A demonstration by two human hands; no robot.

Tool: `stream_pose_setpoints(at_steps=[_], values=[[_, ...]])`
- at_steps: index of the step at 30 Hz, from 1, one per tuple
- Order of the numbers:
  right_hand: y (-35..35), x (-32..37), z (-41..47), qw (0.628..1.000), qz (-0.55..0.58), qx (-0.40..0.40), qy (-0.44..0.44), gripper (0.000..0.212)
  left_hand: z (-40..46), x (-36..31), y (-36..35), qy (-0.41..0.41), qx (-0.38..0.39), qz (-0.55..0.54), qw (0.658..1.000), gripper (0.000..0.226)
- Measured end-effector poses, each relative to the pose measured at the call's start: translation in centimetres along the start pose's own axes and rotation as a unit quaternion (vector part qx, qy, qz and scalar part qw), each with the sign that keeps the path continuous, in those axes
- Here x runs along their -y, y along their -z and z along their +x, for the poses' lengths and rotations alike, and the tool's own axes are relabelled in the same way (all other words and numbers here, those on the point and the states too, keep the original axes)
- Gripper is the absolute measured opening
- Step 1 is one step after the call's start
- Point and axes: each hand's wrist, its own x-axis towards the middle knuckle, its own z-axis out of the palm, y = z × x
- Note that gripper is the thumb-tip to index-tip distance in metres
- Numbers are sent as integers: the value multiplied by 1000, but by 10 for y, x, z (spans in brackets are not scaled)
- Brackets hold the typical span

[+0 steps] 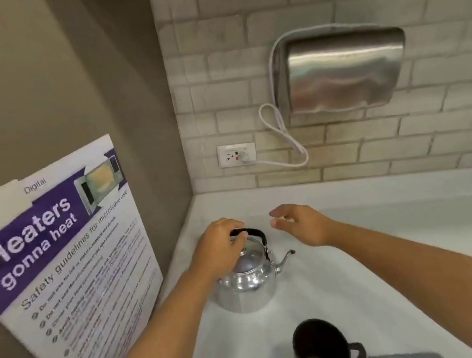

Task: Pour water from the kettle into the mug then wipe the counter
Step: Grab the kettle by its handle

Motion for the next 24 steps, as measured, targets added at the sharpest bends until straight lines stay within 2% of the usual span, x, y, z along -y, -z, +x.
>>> stream_pose_setpoints(at_steps=[4,9,11,14,17,20,24], values=[[-30,-4,35,998,40,10,-56,41,-7,13,-19,4,-5,25,1000,16],[-56,1,76,995,29,31,-94,53,-4,15,-25,-1,-47,16,999,11],[-62,8,87,994,9,36,-103,52,-4,15,-25,-7,-51,6,999,10],[-63,19,97,996,-15,18,-89,53,-4,15,-24,-10,-54,-6,998,10],[-60,28,99,997,33,-42,-52,53,-2,18,-23,-11,-49,-15,999,9],[-62,35,88,996,85,-39,-14,56,-4,17,-24,0,-58,-25,998,8],[-71,36,76,996,78,-52,6,55,-6,12,-23,5,-55,-8,998,14]])
